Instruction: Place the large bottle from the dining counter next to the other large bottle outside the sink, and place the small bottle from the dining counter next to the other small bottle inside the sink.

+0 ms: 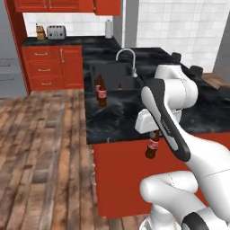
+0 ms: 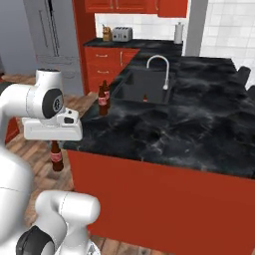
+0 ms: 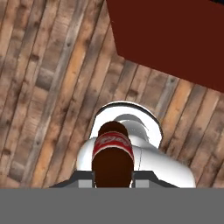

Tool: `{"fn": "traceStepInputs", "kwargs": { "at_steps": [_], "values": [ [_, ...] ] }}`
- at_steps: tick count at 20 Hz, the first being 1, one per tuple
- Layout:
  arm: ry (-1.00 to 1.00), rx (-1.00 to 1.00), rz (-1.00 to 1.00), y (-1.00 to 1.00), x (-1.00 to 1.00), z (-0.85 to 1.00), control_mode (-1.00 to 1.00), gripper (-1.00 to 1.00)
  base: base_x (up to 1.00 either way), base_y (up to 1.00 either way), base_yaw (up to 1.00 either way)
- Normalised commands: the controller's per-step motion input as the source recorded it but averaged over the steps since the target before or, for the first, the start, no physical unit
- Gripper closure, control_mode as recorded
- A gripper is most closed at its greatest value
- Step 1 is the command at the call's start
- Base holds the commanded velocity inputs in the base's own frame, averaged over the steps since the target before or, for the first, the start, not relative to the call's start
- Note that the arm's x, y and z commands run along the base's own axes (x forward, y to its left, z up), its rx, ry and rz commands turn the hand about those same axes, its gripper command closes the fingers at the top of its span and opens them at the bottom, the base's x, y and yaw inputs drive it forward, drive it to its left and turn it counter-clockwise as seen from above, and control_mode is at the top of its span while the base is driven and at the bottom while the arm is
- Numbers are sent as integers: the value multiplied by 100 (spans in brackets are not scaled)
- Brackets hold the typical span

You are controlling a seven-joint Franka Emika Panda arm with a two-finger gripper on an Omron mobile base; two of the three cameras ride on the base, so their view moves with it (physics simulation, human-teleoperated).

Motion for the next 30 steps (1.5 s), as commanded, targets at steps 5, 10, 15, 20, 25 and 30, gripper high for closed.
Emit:
{"fn": "traceStepInputs", "kwargs": {
  "at_steps": [5,10,15,20,25,30],
  "values": [
    [0,0,0,0,0,0,100,100,8,100,-40],
    [0,0,0,0,0,0,100,100,13,100,-40],
    [0,0,0,0,0,0,100,100,30,100,-41],
    [0,0,0,0,0,0,100,100,63,100,-45],
    [0,0,0,0,0,0,100,100,51,100,-48],
    [0,0,0,0,0,0,100,100,29,100,-45]
  ]
}}
